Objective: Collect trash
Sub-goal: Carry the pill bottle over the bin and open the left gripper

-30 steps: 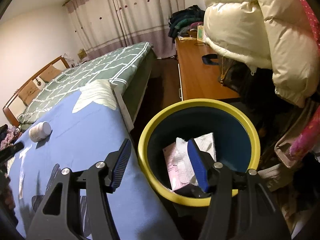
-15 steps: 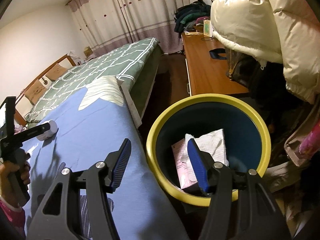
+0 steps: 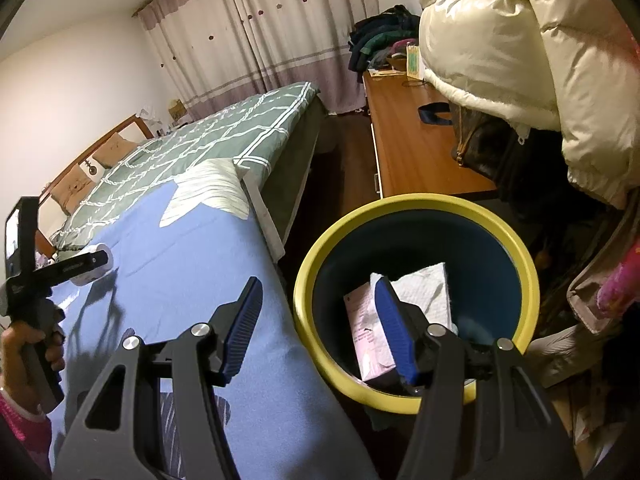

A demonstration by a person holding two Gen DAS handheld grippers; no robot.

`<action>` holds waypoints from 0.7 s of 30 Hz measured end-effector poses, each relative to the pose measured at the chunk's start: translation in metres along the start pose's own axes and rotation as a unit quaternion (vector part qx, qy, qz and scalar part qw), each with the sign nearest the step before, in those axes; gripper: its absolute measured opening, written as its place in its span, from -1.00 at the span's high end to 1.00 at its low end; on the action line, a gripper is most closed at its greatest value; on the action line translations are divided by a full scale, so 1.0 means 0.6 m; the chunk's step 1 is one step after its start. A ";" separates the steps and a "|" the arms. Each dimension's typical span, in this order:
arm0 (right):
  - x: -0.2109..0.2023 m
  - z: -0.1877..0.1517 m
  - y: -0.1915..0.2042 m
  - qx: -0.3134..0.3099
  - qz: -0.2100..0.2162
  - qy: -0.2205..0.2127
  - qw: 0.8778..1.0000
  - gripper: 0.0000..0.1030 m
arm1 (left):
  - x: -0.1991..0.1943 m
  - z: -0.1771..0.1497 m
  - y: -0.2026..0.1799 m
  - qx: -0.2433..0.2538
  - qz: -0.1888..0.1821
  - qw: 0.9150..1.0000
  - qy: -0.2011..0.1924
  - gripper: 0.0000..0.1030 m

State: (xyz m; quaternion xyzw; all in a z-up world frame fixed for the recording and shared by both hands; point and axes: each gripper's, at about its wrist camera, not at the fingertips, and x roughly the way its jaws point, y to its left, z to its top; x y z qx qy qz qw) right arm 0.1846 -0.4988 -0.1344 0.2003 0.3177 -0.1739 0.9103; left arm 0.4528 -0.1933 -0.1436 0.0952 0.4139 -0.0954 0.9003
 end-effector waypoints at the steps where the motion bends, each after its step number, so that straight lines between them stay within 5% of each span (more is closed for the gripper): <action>1: -0.003 0.000 0.000 -0.004 -0.002 -0.001 1.000 -0.08 | -0.014 -0.002 -0.009 0.006 -0.006 1.000 -0.005 -0.62; 9: -0.063 -0.009 -0.043 -0.013 -0.004 -0.006 1.000 -0.08 | -0.112 -0.017 -0.135 0.059 -0.079 0.995 -0.022 -0.62; 14: -0.103 -0.010 -0.070 -0.030 -0.009 -0.011 0.999 -0.08 | -0.152 -0.027 -0.255 0.090 -0.147 0.985 -0.009 -0.62; 21: -0.154 -0.028 -0.115 -0.036 -0.020 -0.016 0.999 -0.10 | -0.174 -0.057 -0.433 0.141 -0.190 0.972 0.008 -0.62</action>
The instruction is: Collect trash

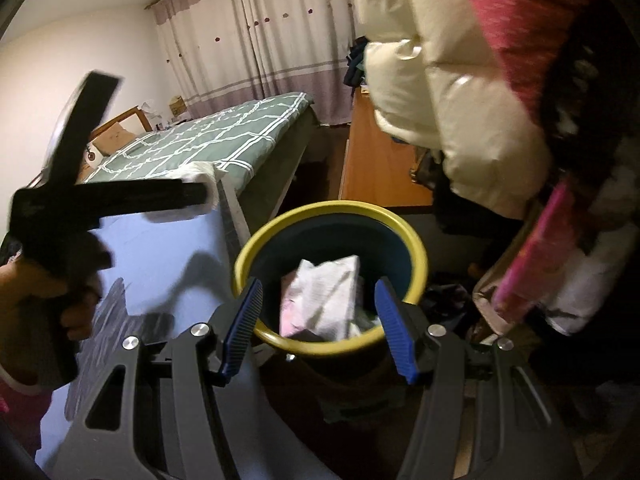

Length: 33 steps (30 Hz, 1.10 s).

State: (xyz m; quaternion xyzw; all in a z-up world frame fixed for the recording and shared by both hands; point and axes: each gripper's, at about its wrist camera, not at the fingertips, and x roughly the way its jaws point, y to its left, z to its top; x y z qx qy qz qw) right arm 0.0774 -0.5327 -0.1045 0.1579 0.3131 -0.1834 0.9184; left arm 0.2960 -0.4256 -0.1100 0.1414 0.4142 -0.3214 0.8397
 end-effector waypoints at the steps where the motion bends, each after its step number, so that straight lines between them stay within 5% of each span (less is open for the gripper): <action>1: -0.004 -0.004 -0.009 0.003 -0.002 0.001 1.000 -0.10 | 0.010 0.001 -0.023 0.006 -0.007 1.000 0.007 -0.62; 9: -0.036 -0.027 -0.067 0.033 -0.004 -0.006 0.999 -0.16 | 0.092 -0.003 -0.139 0.035 -0.018 0.998 0.051 -0.62; 15: -0.039 -0.027 -0.078 0.041 -0.002 -0.008 0.999 -0.17 | 0.116 -0.008 -0.149 0.030 -0.024 0.998 0.059 -0.65; 18: -0.040 -0.029 -0.081 0.043 0.001 -0.008 0.999 -0.17 | 0.101 -0.008 -0.134 0.026 -0.027 0.998 0.050 -0.86; 25: -0.045 -0.032 -0.062 0.029 0.016 -0.001 0.999 -0.20 | -0.031 -0.029 -0.070 -0.001 -0.018 1.000 -0.018 -0.91; 33: -0.078 -0.031 0.000 -0.020 0.045 -0.011 0.999 -0.36 | -0.263 -0.156 0.048 -0.040 0.071 0.990 -0.117 -0.91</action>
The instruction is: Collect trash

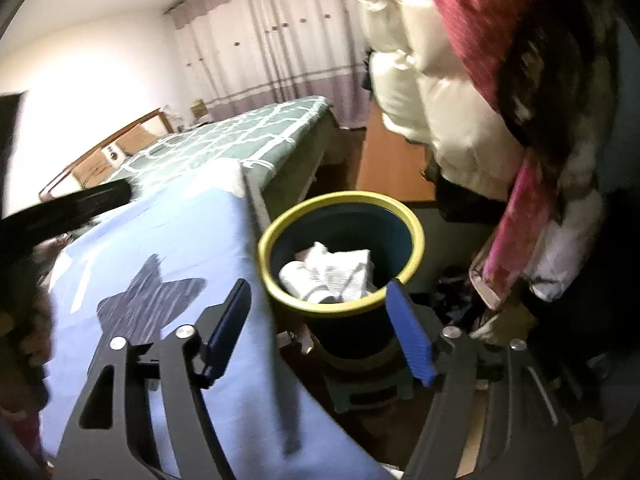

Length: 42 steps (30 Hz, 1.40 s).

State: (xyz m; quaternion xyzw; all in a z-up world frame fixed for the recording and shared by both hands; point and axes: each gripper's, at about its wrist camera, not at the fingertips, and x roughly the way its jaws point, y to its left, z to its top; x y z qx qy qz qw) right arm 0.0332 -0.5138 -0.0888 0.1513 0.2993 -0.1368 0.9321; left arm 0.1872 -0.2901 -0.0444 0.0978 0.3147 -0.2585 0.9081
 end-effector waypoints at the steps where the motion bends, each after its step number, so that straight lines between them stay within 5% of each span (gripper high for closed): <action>1: -0.006 0.001 0.010 -0.008 0.003 -0.004 1.000 -0.37 | -0.033 -0.015 0.026 -0.018 0.008 1.000 -0.007 -0.91; 10: -0.065 0.017 0.093 -0.074 0.040 -0.044 0.996 -0.50 | -0.254 -0.148 0.163 -0.097 0.140 0.984 -0.050 -0.91; 16: -0.105 0.016 0.129 -0.091 0.060 -0.079 0.991 -0.59 | -0.330 -0.209 0.203 -0.134 0.175 0.974 -0.061 -0.91; 28: -0.141 -0.008 0.159 -0.110 0.054 -0.087 0.989 -0.67 | -0.364 -0.260 0.216 -0.161 0.175 0.969 -0.062 -0.91; 42: -0.130 -0.004 0.165 -0.110 0.057 -0.082 0.989 -0.71 | -0.342 -0.244 0.221 -0.170 0.176 0.968 -0.052 -0.91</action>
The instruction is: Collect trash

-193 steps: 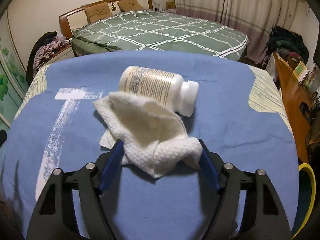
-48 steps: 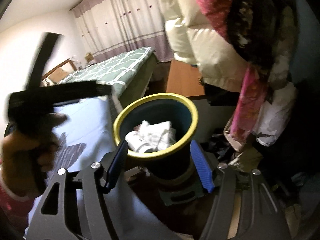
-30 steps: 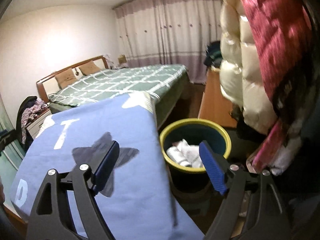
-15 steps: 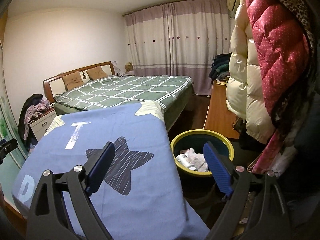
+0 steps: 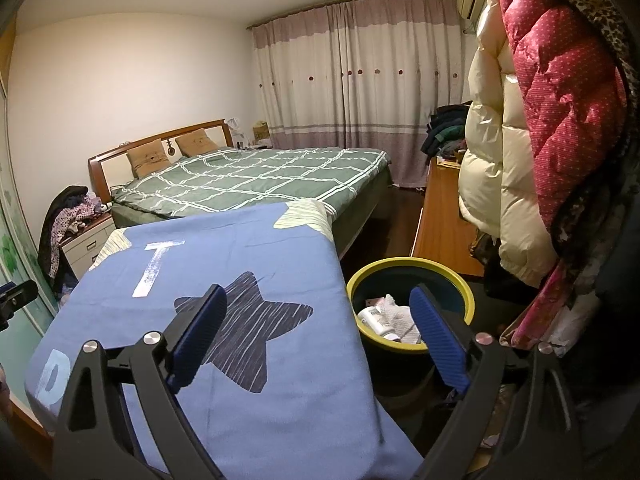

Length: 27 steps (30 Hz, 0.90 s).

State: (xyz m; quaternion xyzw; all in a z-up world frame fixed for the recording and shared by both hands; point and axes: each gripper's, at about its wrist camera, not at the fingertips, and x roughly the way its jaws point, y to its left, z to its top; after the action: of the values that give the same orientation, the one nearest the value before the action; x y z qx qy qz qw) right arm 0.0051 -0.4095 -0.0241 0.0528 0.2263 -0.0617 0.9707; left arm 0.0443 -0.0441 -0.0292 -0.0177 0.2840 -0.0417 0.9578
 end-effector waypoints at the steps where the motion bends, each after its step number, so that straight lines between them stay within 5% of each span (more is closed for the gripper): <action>1: 0.000 0.000 0.000 0.000 0.000 0.000 1.000 -0.71 | 0.001 0.001 -0.001 0.001 0.001 1.000 0.000 -0.91; 27: 0.011 -0.002 0.003 0.003 0.007 0.009 1.000 -0.71 | 0.007 -0.007 -0.003 0.001 0.004 1.000 0.004 -0.91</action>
State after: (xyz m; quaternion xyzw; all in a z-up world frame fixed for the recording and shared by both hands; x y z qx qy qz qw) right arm 0.0109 -0.4083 -0.0278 0.0576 0.2341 -0.0554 0.9689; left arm 0.0456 -0.0461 -0.0350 -0.0152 0.2876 -0.0387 0.9568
